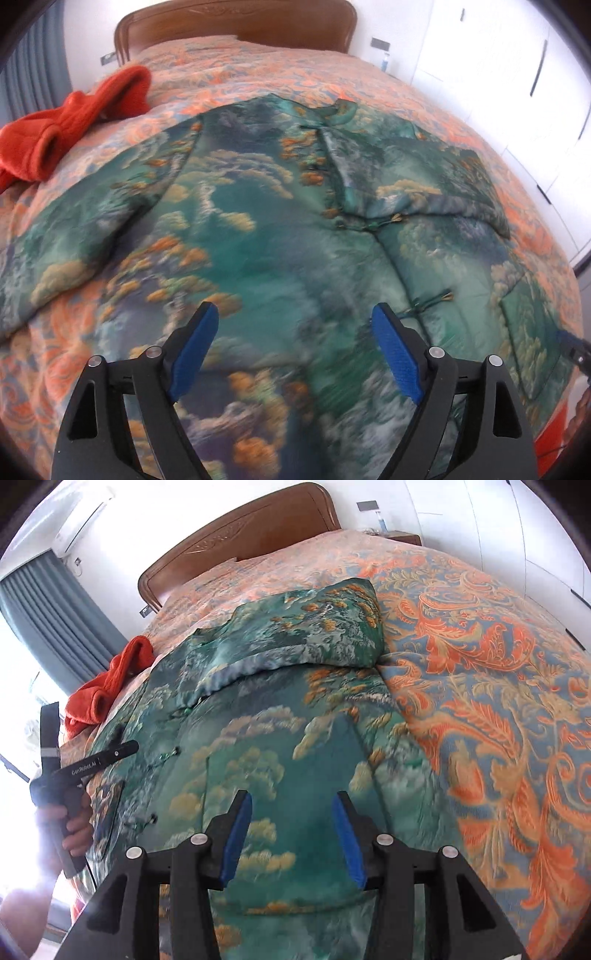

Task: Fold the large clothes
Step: 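Move the left gripper to the other sleeve cuff and grasp it, then lift the sleeve with the left gripper, fold it over the body, release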

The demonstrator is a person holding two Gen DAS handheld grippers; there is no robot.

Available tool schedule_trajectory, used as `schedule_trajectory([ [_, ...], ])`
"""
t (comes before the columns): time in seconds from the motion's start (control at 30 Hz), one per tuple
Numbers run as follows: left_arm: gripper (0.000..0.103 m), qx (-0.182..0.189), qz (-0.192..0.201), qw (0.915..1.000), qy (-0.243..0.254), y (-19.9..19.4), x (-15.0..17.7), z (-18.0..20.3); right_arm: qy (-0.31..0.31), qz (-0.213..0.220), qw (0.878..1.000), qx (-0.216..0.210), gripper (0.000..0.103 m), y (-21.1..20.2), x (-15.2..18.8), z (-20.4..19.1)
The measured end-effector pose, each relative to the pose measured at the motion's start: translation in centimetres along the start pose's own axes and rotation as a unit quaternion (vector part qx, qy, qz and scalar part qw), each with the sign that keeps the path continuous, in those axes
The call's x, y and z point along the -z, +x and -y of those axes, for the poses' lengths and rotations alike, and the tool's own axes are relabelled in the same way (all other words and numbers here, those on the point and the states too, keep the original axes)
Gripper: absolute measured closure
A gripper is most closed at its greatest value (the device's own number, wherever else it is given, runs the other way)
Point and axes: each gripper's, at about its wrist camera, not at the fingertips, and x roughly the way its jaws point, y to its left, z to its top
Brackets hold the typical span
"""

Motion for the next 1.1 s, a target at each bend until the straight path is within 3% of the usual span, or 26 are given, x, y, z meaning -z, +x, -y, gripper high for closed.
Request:
schedule_trajectory([
  [0.13, 0.015, -0.041, 0.016, 0.9969, -0.065, -2.9, 1.8, -7.1, -0.028, 0.013, 1.0, 0.002, 0.056, -2.6, 3.3, -2.3],
  [0.23, 0.014, -0.057, 0.026, 0.9854, -0.159, -4.4, 3.1, -13.7, -0.046, 0.015, 0.999, 0.0, 0.056, -4.1, 4.9, -4.3],
  [0.33, 0.014, -0.058, 0.042, 0.9559, -0.285, -5.5, 4.7, -21.0, -0.075, 0.022, 0.997, 0.006, 0.056, -4.8, 5.9, -6.4],
  [0.47, 0.014, -0.039, 0.064, 0.8999, -0.43, -4.8, 6.5, -28.8, -0.113, 0.024, 0.993, 0.016, 0.056, -4.9, 6.5, -9.3],
  [0.53, 0.014, -0.036, 0.066, 0.8766, -0.475, -3.7, 7.1, -31.4, -0.124, 0.024, 0.992, 0.011, 0.056, -5.1, 6.7, -10.6],
  [0.63, 0.02, -0.044, 0.096, 0.8515, -0.514, -3.4, 7.4, -33.3, -0.14, 0.028, 0.99, -0.001, 0.056, -5.3, 6.7, -12.3],
  [0.67, 0.025, -0.046, 0.112, 0.8437, -0.523, -3.5, 7.3, -33.6, -0.146, 0.029, 0.989, -0.004, 0.056, -5.4, 6.9, -12.8],
  [0.73, 0.05, -0.059, 0.127, 0.8308, -0.539, -3.5, 7.1, -33.7, -0.154, 0.026, 0.988, -0.007, 0.056, -5.4, 7.3, -13.6],
  [0.77, 0.086, -0.071, 0.124, 0.8312, -0.537, -3.3, 6.7, -33.9, -0.158, 0.022, 0.987, -0.009, 0.056, -5.3, 7.6, -13.8],
  [0.8, 0.093, -0.086, 0.118, 0.8386, -0.525, -3.3, 6.0, -33.4, -0.16, 0.017, 0.987, -0.011, 0.056, -5.2, 7.8, -14.0],
  [0.83, 0.093, -0.106, 0.118, 0.8444, -0.512, -3.7, 5.2, -33.0, -0.161, 0.011, 0.987, -0.013, 0.056, -5.0, 8.1, -14.0],
  [0.9, 0.094, -0.154, 0.13, 0.8679, -0.454, -4.9, 2.8, -30.3, -0.161, 0.004, 0.987, -0.013, 0.056, -4.9, 8.6, -14.0],
  [1.0, 0.094, -0.202, 0.16, 0.9099, -0.325, -6.7, -2.0, -24.6, -0.153, -0.002, 0.988, -0.017, 0.056, -4.9, 9.0, -13.6],
  [1.1, 0.094, -0.219, 0.189, 0.9377, -0.193, -7.6, -6.4, -17.0, -0.139, 0.0, 0.99, -0.022, 0.056, -5.1, 9.1, -12.8],
])
